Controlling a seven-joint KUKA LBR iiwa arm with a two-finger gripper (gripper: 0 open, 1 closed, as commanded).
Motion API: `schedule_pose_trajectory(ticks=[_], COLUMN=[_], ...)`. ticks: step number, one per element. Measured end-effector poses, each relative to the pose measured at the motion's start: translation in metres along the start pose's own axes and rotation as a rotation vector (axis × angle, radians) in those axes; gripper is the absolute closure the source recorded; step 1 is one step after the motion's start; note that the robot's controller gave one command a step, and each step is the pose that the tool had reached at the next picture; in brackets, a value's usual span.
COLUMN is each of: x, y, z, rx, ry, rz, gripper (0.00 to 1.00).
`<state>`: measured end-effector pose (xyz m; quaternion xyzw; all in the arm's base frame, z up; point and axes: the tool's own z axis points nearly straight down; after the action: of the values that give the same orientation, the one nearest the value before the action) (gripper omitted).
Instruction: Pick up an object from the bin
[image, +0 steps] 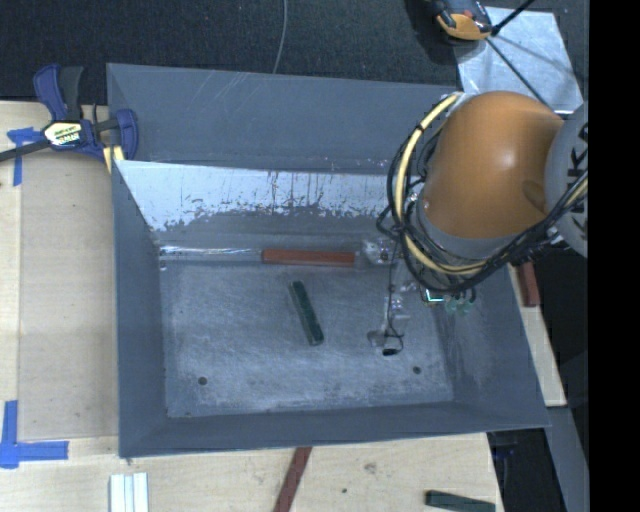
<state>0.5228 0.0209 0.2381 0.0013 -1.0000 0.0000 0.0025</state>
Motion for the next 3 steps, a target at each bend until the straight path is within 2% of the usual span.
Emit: schedule_pose_trajectory(ticks=[1, 2, 3], x=[-0.002, -0.034, -0.044], y=[0.000, 0.047, 0.062], z=[-0.004, 0.045, 0.081], rx=[0.000, 0.000, -0.004], ry=[-0.009, -0.017, -0.004], rz=[0.001, 0.006, -0.101], gripper=[0.00, 0.00, 0.00])
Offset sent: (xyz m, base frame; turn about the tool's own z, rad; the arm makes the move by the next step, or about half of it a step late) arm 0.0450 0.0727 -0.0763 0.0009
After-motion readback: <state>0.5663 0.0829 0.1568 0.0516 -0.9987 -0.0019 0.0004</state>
